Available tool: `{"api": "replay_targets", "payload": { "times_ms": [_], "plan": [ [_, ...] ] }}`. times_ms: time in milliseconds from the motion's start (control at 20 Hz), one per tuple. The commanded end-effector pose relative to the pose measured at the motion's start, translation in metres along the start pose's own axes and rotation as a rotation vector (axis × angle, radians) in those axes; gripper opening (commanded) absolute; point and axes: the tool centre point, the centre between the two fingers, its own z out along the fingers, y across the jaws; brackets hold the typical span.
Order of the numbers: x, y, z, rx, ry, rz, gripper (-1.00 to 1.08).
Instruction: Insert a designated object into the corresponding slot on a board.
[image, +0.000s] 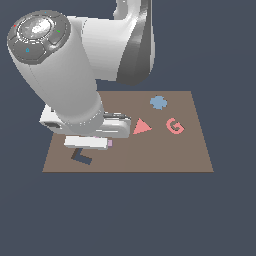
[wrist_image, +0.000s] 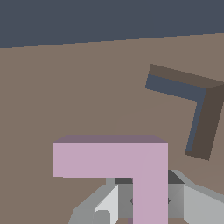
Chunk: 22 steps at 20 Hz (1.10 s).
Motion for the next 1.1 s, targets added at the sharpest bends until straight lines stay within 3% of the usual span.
{"api": "replay_targets", "payload": {
  "times_ms": [0, 550, 1050],
  "plan": [
    [0.012, 0.012, -0.001, 0.000, 0.000, 0.062, -1.00],
    [0.038, 0.047, -0.002, 0.000, 0.000, 0.224, -1.00],
    [0.040, 0.052, 0.002, -0.001, -0.001, 0.245, -1.00]
  ]
}}
